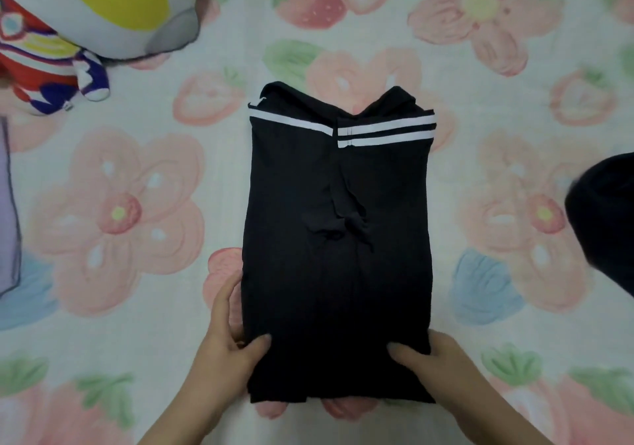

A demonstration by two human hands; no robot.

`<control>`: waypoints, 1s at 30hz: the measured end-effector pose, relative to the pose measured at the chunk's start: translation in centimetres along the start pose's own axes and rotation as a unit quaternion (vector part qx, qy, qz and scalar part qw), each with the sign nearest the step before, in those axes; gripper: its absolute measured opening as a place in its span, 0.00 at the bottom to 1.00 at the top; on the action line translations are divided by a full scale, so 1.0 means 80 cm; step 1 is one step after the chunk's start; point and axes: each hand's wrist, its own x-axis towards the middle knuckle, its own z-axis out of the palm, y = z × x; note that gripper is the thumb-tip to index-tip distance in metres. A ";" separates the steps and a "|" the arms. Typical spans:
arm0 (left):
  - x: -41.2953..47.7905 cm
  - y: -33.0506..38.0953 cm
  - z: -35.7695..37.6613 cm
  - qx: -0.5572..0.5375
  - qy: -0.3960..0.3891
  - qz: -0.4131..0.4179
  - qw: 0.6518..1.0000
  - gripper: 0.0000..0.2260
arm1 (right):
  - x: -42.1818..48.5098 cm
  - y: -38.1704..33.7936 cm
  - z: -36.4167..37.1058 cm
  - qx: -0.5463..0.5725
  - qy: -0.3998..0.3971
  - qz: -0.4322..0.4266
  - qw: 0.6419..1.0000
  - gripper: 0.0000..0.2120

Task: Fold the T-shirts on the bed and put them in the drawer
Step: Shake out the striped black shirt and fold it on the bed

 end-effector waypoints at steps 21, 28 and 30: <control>0.243 0.090 0.042 0.341 0.254 0.227 0.876 0.26 | 0.191 -0.175 -0.041 -0.080 0.311 -0.049 0.946 0.43; 0.259 0.134 0.027 0.073 0.325 0.122 0.935 0.20 | 0.192 -0.166 -0.070 -0.003 0.219 -0.113 0.969 0.25; 0.260 0.141 0.023 0.111 0.345 0.152 0.920 0.14 | 0.193 -0.165 -0.066 0.019 0.235 -0.122 0.964 0.24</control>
